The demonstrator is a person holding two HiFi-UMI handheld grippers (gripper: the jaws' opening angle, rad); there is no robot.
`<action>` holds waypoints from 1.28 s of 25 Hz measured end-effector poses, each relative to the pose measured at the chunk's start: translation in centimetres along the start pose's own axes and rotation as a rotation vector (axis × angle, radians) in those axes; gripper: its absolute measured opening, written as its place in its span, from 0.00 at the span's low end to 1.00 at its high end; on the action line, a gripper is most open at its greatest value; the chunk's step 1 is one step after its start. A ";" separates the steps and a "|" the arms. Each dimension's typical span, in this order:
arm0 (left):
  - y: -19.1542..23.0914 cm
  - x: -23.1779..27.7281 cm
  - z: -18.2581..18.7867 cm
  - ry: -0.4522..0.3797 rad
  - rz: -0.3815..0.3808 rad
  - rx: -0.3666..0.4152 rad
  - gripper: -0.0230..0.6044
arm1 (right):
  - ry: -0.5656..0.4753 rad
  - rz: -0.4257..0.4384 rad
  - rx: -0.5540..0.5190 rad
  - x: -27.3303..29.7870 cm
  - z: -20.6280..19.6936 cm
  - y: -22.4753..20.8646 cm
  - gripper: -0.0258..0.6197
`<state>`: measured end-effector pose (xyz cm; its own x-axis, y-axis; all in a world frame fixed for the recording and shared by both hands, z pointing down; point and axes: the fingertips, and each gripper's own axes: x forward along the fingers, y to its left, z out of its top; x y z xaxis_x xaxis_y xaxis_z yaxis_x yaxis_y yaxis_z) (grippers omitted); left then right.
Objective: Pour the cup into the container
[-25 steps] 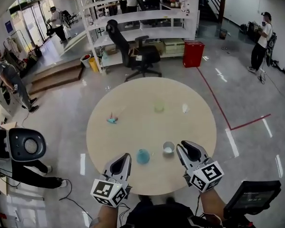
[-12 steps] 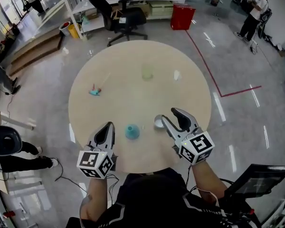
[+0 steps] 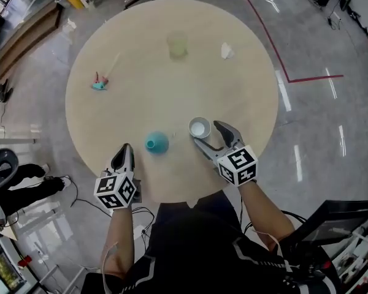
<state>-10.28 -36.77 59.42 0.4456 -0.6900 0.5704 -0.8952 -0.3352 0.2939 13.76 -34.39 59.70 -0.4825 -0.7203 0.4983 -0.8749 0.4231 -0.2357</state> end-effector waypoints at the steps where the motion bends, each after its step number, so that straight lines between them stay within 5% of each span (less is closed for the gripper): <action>1: 0.2 0.4 -0.9 0.017 0.006 -0.007 0.02 | 0.025 0.006 0.000 0.2 -1.1 -0.1 0.55; 12: 1.7 4.6 -4.7 0.067 0.007 -0.025 0.02 | 0.114 0.004 -0.028 5.0 -6.4 -1.6 0.58; 24: 2.3 5.5 -5.7 0.091 0.011 -0.023 0.02 | 0.132 -0.029 -0.081 7.8 -7.4 -2.4 0.57; 32: 2.3 3.9 -3.9 0.049 0.011 -0.013 0.02 | 0.104 -0.028 -0.167 7.3 -4.6 -1.0 0.52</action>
<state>-10.61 -37.69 65.32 0.4360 -0.6611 0.6106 -0.8999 -0.3191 0.2972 11.31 -37.54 67.47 -0.4437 -0.6763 0.5880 -0.8648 0.4953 -0.0828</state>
